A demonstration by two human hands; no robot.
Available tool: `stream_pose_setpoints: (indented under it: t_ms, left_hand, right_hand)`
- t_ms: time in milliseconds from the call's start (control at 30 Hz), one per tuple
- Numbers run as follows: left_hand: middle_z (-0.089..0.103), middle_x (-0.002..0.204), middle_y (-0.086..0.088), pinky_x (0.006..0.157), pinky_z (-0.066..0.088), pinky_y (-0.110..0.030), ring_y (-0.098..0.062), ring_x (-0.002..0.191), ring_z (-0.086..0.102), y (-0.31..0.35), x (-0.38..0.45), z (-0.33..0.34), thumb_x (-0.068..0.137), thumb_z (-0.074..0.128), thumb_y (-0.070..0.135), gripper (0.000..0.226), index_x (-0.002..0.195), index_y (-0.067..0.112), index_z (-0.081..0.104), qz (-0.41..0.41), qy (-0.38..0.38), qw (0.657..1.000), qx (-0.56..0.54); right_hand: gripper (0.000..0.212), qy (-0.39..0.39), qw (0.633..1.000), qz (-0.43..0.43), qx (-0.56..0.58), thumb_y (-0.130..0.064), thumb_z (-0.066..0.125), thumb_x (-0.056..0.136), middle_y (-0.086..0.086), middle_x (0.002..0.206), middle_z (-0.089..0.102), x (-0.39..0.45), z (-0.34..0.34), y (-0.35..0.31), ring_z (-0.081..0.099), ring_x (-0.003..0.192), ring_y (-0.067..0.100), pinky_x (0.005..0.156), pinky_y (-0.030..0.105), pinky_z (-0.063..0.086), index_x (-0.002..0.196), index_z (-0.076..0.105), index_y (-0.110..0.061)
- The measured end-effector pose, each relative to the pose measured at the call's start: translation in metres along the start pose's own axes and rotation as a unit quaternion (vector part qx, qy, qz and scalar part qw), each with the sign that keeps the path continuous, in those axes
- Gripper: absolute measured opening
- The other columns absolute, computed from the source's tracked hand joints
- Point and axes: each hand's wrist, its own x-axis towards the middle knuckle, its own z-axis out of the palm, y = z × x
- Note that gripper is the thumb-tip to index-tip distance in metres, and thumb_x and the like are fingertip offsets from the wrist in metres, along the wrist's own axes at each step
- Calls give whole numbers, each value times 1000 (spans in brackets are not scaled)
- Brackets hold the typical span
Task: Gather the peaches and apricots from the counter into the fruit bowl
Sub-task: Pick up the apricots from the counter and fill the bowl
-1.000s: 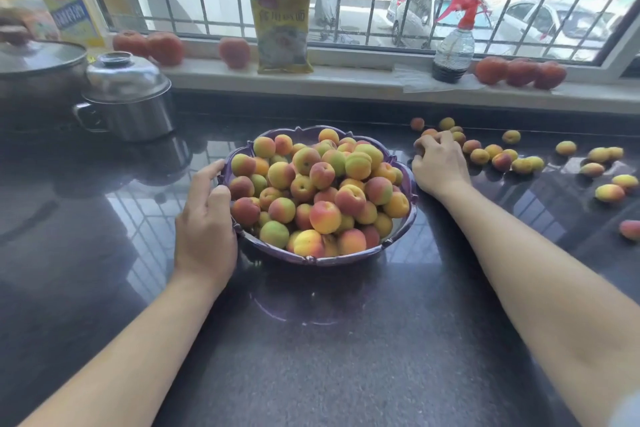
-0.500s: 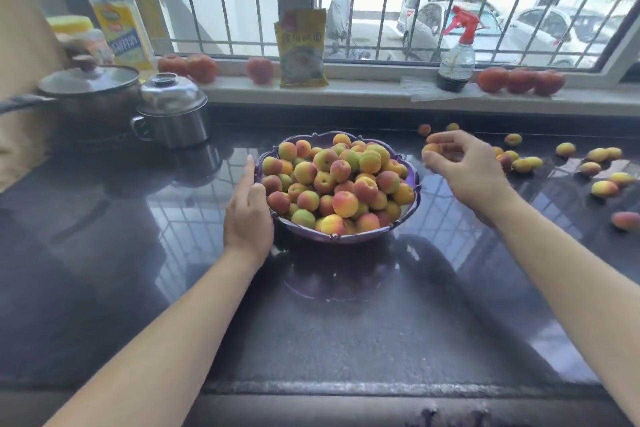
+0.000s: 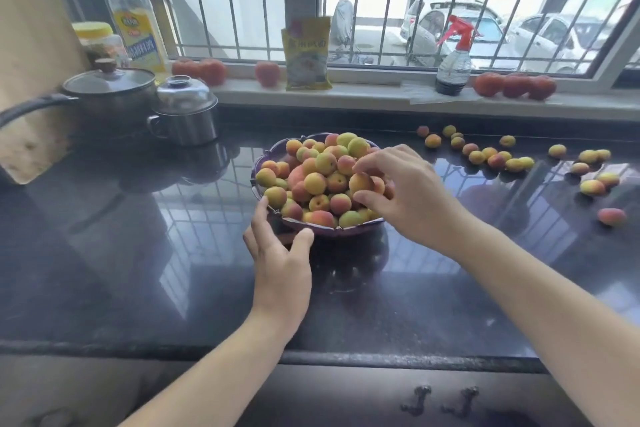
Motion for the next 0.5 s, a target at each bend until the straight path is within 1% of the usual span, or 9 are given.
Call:
stream_pose_setpoints:
  t_ms: [100,133,200,233,300,333,367,433,500]
  left_hand:
    - [31,149,8,99,50,-29,-14,129,50,12,13,-6,110,54,24,59,161,38,28,0,44,999,7]
    - [32,149,5,97,49,-29,-18,130,50,16,22,-9,110,52,24,58,162,35,29,-4,66,998,4]
    - [34,152,2,109,50,-46,-25,133,52,22,46,-18,103,53,36,63,163,33,31,-15,92,996,-17]
    - [36,154,0,115,48,-55,-27,136,53,22,60,-21,94,52,45,71,162,35,34,-25,95,995,-24]
    - [49,156,-4,120,42,-64,-29,140,55,8,93,-27,77,49,58,82,156,39,43,-58,73,995,-45]
    - [56,153,-7,120,41,-66,-31,140,58,-3,112,-27,74,50,61,81,151,35,51,-82,57,992,-76]
    - [64,147,-12,118,44,-67,-35,136,63,-6,123,-24,75,53,62,76,142,26,61,-110,41,987,-111]
    - [77,126,-18,109,54,-64,-38,120,73,-1,131,-14,90,56,54,56,122,13,74,-135,22,977,-163]
    - [81,118,-16,104,59,-59,-37,113,77,6,126,-6,102,51,43,47,120,8,78,-134,21,972,-193]
  right_hand:
    - [23,-8,996,-39,-84,-28,78,84,-4,105,69,-3,10,10,51,107,22,89,39,49,103,73,-17]
    - [20,-5,995,-41,-94,-30,76,85,-3,107,68,-5,11,12,50,109,23,91,38,48,100,74,-16]
    - [16,15,998,-16,-65,-29,74,89,-4,113,65,-9,11,14,48,114,19,94,30,42,99,75,-17]
    - [13,41,998,6,-36,-26,74,90,-5,113,64,-11,8,15,47,113,16,95,26,40,100,75,-18]
    - [8,101,993,66,9,-19,71,91,-6,109,63,-17,5,21,50,107,10,92,22,41,99,74,-19]
    - [8,118,988,99,22,-15,70,92,-5,106,63,-21,5,27,52,103,10,91,24,43,98,73,-19]
    - [10,120,983,133,31,-12,68,92,-4,104,62,-26,6,34,54,100,10,90,28,46,98,72,-18]
    - [15,96,975,199,34,-9,65,93,-1,107,61,-37,10,52,57,100,13,93,36,51,104,70,-17]
    - [22,48,965,258,17,-9,63,94,3,117,59,-46,11,70,57,108,18,98,38,50,115,66,-17]
